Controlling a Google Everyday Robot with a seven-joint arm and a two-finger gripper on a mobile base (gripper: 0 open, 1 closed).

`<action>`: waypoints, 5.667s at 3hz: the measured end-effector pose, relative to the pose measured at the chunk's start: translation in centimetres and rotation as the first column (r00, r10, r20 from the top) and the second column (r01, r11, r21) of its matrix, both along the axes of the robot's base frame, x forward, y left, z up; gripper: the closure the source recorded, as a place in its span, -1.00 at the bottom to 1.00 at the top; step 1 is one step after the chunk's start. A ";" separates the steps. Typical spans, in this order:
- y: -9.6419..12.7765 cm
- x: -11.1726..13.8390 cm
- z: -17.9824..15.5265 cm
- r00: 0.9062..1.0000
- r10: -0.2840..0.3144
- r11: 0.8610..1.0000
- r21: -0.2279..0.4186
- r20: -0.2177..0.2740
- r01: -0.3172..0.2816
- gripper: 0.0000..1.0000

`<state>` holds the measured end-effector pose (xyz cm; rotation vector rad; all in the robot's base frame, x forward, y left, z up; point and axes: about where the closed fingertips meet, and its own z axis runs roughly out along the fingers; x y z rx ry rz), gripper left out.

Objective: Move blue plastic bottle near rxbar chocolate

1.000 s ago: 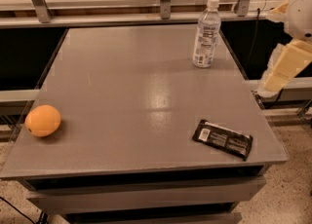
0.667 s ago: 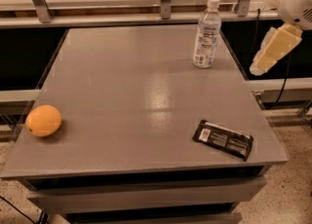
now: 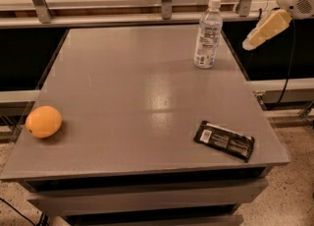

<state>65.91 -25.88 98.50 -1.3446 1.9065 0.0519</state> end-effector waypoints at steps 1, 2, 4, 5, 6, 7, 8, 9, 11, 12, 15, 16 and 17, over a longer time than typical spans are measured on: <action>0.8 3.0 -0.4 1.000 0.016 0.980 0.197 0.022 -0.020 -1.00; 2.9 4.2 -1.3 0.997 0.076 0.953 0.293 0.008 -0.075 -1.00; 8.1 3.6 -3.6 0.969 0.242 0.912 0.353 -0.058 -0.207 -1.00; 10.4 3.4 -4.8 0.952 0.297 0.899 0.357 -0.073 -0.253 -0.63; 11.4 3.7 -5.4 0.948 0.312 0.885 0.384 -0.066 -0.264 -0.23; 11.9 4.0 -5.7 0.946 0.318 0.875 0.404 -0.060 -0.268 0.26; 11.9 3.6 -5.0 0.948 0.312 0.882 0.389 -0.060 -0.266 0.74; 11.6 2.1 -4.0 0.950 0.306 0.894 0.361 -0.063 -0.264 1.00; 13.1 -8.8 -1.4 0.905 0.423 0.853 0.359 -0.047 -0.380 1.00; 15.9 -14.2 -2.0 0.828 0.558 0.771 0.406 -0.057 -0.491 1.00; 21.5 -18.8 -5.7 0.651 0.755 0.629 0.365 -0.077 -0.686 0.63; 21.9 -19.1 -6.3 0.624 0.776 0.611 0.353 -0.092 -0.708 0.16; 21.9 -19.2 -6.4 0.613 0.784 0.604 0.358 -0.102 -0.712 -0.30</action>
Offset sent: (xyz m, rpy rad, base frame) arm 0.0565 0.0428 -0.0157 0.4005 0.0382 0.1503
